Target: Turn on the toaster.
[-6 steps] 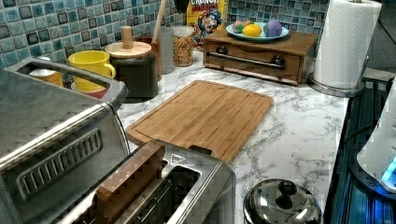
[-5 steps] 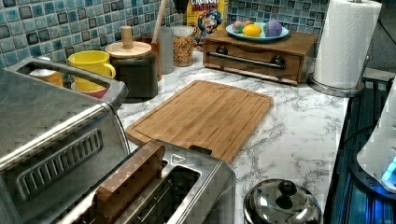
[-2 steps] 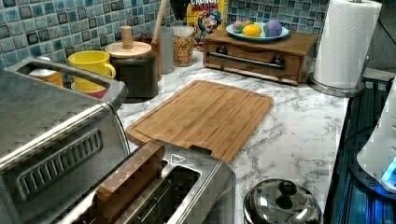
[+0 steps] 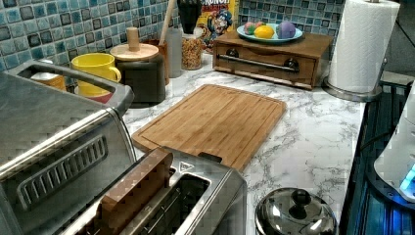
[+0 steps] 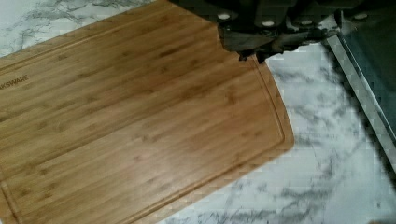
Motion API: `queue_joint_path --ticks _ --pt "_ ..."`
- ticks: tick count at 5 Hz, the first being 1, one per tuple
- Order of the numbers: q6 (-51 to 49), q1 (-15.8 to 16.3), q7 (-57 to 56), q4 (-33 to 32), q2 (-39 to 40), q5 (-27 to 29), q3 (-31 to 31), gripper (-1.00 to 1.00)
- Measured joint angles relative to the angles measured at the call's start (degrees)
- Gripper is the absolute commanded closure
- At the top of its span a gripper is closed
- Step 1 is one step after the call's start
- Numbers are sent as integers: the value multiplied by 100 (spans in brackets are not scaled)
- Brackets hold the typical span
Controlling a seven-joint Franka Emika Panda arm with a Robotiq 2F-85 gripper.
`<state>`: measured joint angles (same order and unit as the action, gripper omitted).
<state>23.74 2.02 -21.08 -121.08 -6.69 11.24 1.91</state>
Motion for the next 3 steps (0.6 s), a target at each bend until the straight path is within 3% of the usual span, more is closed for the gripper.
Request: queue_joint_path --ticks 3 --pt "119 502 -593 -1186 -910 429 686 100"
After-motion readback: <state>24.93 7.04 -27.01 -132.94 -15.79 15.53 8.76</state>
